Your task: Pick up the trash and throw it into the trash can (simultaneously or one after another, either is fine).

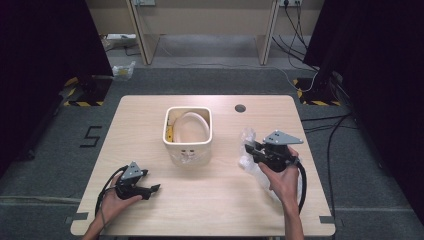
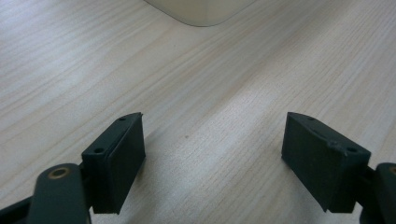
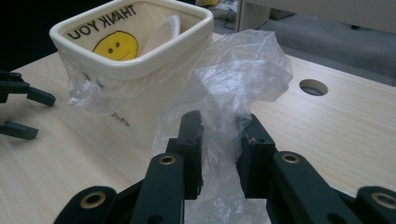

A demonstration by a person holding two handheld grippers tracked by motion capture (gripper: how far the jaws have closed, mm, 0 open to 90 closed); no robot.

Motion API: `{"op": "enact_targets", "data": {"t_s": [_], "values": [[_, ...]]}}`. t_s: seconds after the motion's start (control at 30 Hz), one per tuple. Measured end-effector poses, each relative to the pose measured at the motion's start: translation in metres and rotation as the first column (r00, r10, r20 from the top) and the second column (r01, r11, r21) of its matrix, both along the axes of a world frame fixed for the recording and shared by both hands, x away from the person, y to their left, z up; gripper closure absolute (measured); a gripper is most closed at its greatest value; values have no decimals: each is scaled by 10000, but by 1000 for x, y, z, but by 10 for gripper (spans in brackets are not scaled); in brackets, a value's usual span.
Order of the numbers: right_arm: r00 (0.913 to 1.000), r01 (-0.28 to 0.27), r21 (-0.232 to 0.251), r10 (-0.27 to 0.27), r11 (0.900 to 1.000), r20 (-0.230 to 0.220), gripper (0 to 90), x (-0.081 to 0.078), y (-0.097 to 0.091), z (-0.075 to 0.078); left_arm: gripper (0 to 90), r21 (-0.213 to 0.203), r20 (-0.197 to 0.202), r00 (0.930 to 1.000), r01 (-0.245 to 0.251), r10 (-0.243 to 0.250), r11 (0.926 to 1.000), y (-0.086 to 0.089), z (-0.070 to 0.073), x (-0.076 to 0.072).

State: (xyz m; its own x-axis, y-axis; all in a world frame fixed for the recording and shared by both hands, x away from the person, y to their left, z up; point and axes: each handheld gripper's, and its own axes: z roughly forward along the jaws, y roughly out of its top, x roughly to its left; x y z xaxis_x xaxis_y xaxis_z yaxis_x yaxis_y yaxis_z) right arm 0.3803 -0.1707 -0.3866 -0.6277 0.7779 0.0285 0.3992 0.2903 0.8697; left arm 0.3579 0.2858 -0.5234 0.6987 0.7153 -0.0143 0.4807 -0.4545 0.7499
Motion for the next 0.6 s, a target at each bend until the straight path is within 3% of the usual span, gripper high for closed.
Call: {"op": "enact_targets", "data": {"t_s": [0.6], "values": [[9951, -981, -135, 983, 9951, 93, 735, 13, 43, 11, 204, -17, 14, 10000, -12, 12, 10000, 0, 0, 0]]}}
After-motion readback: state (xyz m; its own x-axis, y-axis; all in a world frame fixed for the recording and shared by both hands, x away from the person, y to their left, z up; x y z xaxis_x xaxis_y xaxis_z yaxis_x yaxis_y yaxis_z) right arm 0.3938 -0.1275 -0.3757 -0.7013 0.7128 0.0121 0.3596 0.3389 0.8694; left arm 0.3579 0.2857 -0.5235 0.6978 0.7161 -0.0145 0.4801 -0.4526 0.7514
